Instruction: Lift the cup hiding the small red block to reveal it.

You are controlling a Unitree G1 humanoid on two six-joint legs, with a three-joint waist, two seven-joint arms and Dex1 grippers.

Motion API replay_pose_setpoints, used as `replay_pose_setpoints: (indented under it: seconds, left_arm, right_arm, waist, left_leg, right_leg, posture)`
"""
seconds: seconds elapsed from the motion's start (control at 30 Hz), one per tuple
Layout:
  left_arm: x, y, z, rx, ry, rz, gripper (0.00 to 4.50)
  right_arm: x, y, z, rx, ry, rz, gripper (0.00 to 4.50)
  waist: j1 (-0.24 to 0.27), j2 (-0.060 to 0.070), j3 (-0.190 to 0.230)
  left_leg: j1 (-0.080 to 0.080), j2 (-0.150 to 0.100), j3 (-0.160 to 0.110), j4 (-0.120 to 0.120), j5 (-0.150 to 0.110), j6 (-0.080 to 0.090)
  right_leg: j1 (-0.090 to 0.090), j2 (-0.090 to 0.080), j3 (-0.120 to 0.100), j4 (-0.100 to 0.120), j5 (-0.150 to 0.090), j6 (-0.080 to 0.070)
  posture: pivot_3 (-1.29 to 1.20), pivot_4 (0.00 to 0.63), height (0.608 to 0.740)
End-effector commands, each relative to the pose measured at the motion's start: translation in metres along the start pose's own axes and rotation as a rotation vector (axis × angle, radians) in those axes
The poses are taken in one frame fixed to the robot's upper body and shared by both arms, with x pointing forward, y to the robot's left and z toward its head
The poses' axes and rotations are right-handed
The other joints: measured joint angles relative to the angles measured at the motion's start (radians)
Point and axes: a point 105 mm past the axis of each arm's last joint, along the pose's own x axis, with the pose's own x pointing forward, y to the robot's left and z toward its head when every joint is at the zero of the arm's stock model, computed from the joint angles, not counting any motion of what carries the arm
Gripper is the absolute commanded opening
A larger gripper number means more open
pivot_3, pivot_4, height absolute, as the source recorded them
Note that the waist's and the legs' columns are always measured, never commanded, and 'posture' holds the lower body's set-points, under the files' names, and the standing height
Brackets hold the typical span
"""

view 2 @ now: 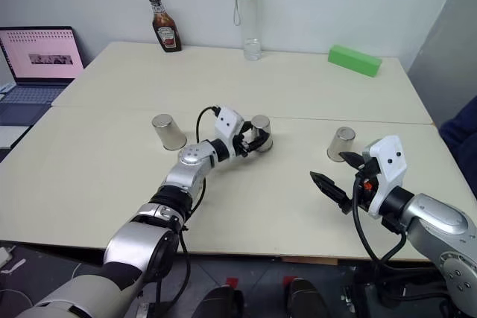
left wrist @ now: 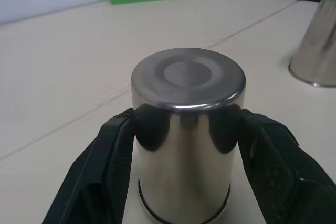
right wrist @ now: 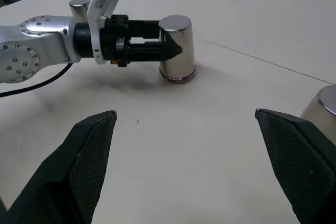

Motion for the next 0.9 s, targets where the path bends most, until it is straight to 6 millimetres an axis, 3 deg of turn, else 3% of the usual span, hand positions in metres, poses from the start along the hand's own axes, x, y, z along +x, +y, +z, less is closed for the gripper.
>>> replay_pose_setpoints:
  seconds: [0.03, 0.23, 0.37, 0.53, 0.6, 0.77, 0.9]
  left_arm:
    - [-0.015, 0.022, 0.049, 0.02, -0.128, 0.051, 2.68]
    - [-0.054, 0.033, 0.053, 0.002, -0.08, 0.148, 2.68]
    - [-0.068, 0.021, 0.017, -0.042, 0.014, 0.16, 2.68]
    - [-0.064, 0.012, -0.008, -0.099, 0.05, 0.164, 2.68]
    - [-0.062, 0.014, -0.014, -0.101, 0.058, 0.187, 3.38]
    - [-0.061, 0.015, -0.011, -0.077, 0.056, 0.178, 4.31]
    - [-0.081, 0.013, -0.001, -0.04, 0.09, 0.125, 4.43]
  right_arm:
    - [0.0, 0.001, 0.007, -0.021, -0.031, 0.004, 4.5]
    - [0.004, 0.003, 0.003, -0.006, -0.021, 0.026, 4.5]
    - [0.01, 0.001, 0.004, -0.003, -0.024, 0.039, 4.5]
    - [0.013, 0.002, 0.002, -0.008, -0.009, 0.066, 4.5]
    - [0.012, 0.001, 0.002, -0.013, -0.001, 0.069, 4.5]
    - [0.011, -0.002, 0.003, -0.012, 0.003, 0.072, 4.5]
    - [0.013, 0.0, 0.002, -0.004, 0.004, 0.083, 4.5]
  waist:
    - [-0.002, 0.0, 0.0]
    - [-0.004, 0.001, 0.0]
    - [0.0, 0.001, -0.001]
    - [0.013, 0.001, 0.0]
    - [0.018, 0.001, 0.0]
    - [0.02, 0.0, -0.001]
    - [0.019, 0.0, 0.0]
  left_leg:
    - [0.0, 0.0, 0.0, 0.0, 0.0, 0.0]
    - [0.002, 0.002, -0.001, -0.001, 0.0, 0.0]
    - [0.002, 0.001, -0.001, 0.001, 0.0, 0.0]
    - [0.001, 0.0, -0.001, 0.003, 0.0, 0.0]
    - [0.0, 0.0, -0.001, 0.004, 0.0, 0.0]
    - [0.001, 0.0, 0.0, 0.003, 0.0, 0.0]
    - [0.001, 0.001, 0.0, 0.002, 0.0, 0.0]
  right_leg:
    - [0.0, 0.0, 0.0, 0.0, 0.0, 0.0]
    - [0.0, 0.001, 0.002, 0.001, 0.0, 0.0]
    - [0.001, 0.001, 0.001, 0.001, 0.0, 0.0]
    - [0.002, -0.001, 0.001, 0.001, 0.0, 0.0]
    - [0.002, -0.001, 0.001, 0.001, 0.0, 0.001]
    - [0.001, -0.001, 0.0, 0.001, 0.001, 0.001]
    - [0.001, 0.0, 0.001, 0.001, 0.0, 0.001]
  posture:
    - [0.0, 0.15, 0.74]
    - [0.0, 0.15, 0.74]
    - [0.0, 0.15, 0.74]
    - [0.0, 0.15, 0.74]
    - [0.0, 0.15, 0.74]
    - [0.0, 0.15, 0.74]
    - [0.0, 0.15, 0.74]
